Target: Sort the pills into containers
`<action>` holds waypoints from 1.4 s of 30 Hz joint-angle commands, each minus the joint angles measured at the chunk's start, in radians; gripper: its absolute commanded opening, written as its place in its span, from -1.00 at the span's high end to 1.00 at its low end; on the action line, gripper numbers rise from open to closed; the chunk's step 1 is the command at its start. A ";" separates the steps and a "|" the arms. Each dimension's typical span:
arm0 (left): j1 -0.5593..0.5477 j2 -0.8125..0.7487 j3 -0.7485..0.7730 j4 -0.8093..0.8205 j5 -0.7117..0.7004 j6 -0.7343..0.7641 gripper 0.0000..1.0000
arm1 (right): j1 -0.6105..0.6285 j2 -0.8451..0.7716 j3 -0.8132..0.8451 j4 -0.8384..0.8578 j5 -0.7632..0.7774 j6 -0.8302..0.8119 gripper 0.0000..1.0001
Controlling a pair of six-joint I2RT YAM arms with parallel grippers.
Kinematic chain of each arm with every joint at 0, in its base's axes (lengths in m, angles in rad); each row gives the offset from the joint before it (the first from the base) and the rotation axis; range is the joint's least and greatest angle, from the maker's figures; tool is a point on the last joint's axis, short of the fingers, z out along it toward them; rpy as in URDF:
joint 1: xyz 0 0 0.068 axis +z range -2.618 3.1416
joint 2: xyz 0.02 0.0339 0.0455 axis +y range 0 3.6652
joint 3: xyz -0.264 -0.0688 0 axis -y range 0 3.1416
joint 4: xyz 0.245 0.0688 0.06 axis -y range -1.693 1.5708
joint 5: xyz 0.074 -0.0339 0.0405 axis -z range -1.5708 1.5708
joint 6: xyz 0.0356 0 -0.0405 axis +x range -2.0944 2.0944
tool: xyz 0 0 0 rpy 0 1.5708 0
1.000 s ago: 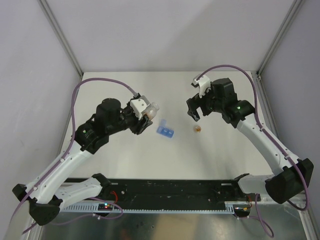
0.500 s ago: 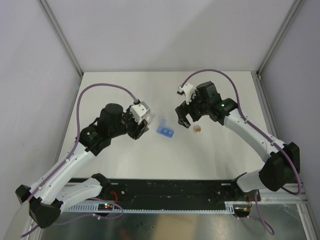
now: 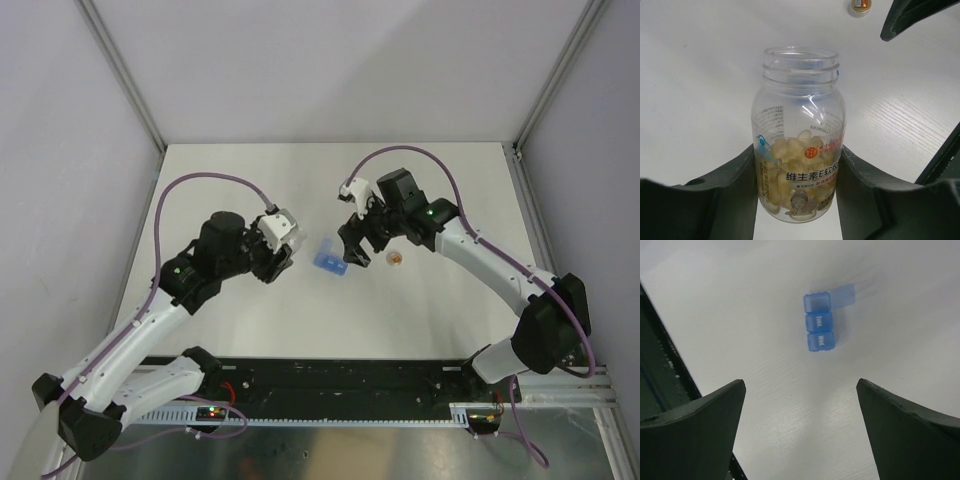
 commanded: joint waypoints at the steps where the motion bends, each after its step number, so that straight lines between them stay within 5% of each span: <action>1: 0.008 0.009 0.010 0.032 0.011 0.038 1.00 | 0.001 -0.028 0.066 0.042 -0.152 0.013 -0.99; 17: -0.058 0.120 0.115 0.031 0.021 0.057 1.00 | -0.053 0.090 0.315 0.063 -0.529 0.311 -0.99; 42: -0.177 0.177 0.214 0.031 -0.076 0.046 1.00 | -0.021 0.143 0.278 0.115 -0.619 0.391 -0.82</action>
